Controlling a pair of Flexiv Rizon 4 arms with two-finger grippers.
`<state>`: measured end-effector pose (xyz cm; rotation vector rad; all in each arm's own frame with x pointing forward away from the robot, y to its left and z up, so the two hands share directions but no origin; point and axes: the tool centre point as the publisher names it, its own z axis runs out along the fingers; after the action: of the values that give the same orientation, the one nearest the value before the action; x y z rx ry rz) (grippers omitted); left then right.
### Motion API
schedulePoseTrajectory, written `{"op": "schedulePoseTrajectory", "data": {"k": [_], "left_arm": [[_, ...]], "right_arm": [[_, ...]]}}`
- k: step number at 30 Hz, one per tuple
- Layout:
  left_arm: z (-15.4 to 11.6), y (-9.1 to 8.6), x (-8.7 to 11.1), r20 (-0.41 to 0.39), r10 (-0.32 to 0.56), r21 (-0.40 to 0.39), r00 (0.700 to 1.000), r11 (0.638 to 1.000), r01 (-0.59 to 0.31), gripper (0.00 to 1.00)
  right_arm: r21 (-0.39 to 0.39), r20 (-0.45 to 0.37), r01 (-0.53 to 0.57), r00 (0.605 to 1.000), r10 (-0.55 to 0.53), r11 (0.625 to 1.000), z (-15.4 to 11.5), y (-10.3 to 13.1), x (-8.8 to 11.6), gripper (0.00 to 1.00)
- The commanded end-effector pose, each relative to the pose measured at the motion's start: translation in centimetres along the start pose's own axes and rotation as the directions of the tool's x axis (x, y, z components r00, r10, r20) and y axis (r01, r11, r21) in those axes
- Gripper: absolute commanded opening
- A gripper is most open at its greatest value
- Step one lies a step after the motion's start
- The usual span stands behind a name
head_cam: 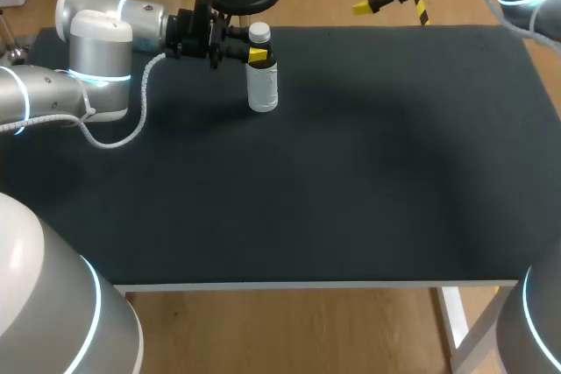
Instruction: Unscrew the bottle cap
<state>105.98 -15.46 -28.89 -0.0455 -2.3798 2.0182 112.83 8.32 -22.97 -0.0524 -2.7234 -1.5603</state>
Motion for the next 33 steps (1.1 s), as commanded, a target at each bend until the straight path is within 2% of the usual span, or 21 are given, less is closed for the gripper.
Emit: {"op": "schedulePoseTrajectory", "data": {"k": [1,10,14,33], "left_arm": [[0.0,0.1,-0.2,-0.006,0.0,0.001,1.0,1.0,0.0,0.0],[0.0,0.1,-0.2,-0.006,0.0,0.001,1.0,1.0,0.0,0.0],[0.0,0.1,-0.2,-0.006,0.0,0.001,1.0,1.0,0.0,0.0],[0.0,0.1,-0.2,-0.006,0.0,0.001,1.0,1.0,0.0,0.0]], "right_arm": [[-0.026,-0.029,-0.001,1.0,0.001,1.0,2.7,0.0,-1.0,1.0],[-0.073,-0.093,-0.011,0.996,0.004,0.997,7.2,1.5,-1.3,1.0],[-0.093,-0.147,0.001,0.989,-0.015,0.996,8.7,2.6,-1.3,1.0],[-0.076,-0.222,0.024,0.974,-0.041,0.997,11.8,4.8,0.3,1.0]]}}
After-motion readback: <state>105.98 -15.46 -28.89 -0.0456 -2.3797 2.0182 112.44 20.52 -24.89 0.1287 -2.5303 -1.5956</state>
